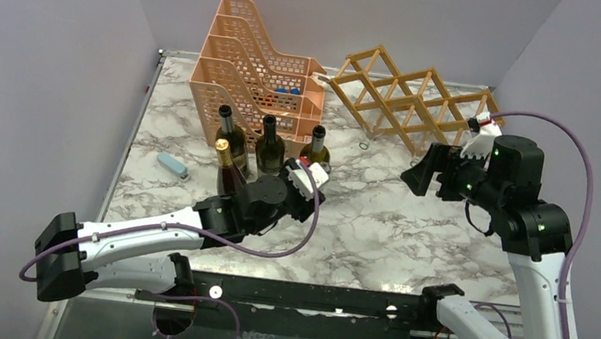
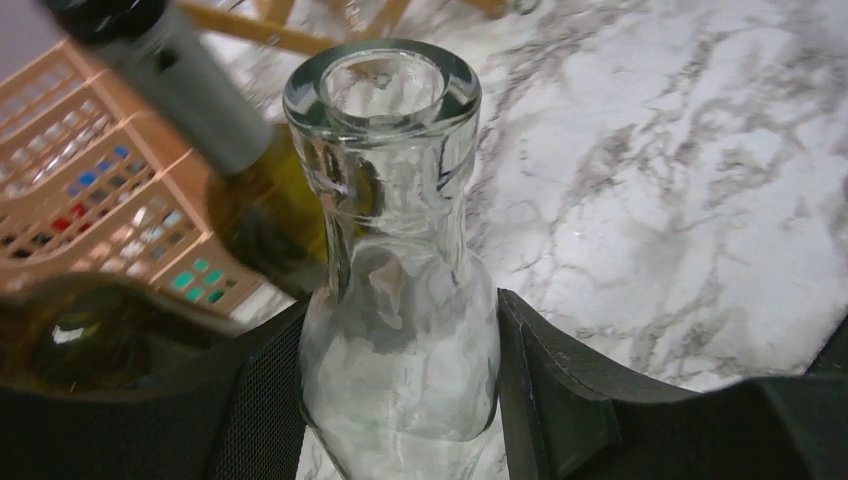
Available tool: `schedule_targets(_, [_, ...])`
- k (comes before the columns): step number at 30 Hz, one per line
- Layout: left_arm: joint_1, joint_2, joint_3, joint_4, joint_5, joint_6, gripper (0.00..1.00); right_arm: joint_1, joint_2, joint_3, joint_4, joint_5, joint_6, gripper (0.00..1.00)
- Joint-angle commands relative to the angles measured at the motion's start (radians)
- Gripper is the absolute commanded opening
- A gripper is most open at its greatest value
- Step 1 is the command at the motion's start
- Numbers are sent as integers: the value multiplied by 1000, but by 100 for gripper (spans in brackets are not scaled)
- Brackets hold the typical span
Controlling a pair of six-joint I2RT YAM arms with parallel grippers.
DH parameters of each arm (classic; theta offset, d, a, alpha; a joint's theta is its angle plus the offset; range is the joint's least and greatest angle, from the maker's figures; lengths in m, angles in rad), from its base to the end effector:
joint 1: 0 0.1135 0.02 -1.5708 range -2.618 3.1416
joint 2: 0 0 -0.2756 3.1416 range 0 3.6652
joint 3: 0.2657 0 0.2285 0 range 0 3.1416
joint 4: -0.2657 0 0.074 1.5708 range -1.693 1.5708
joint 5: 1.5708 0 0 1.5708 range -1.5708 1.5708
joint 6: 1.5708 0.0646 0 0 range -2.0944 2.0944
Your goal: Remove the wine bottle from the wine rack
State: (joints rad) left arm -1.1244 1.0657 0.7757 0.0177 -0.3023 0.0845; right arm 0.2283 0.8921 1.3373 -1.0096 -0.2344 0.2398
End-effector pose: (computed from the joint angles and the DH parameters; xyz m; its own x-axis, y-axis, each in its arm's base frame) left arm 0.1234 -0.2134 0.3126 -0.0535 0.2983 -0.9530 0.7445 0.6479 0.1611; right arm 0.1288 0.0453 0.4039 -0.6038 0.0969 -0.7912 -0.2758 0.9059 0.3214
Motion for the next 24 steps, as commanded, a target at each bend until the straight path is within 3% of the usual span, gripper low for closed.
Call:
schedule_targets(1, [18,-86,-100,169,-278,-111,18,5,-3,-18,39,-2,9,100])
schedule_targets(5, [21,-102,-179,288,-415,-128,10,5,-9,-25,40,3,13,100])
schedule_targets(10, [30,-76,-209,351,-527,-173,10,4,-10,-44,44,0,20,100])
schedule_targets(24, [32,-31,-314,473,-669,-244,5,5,-18,-90,72,-9,22,100])
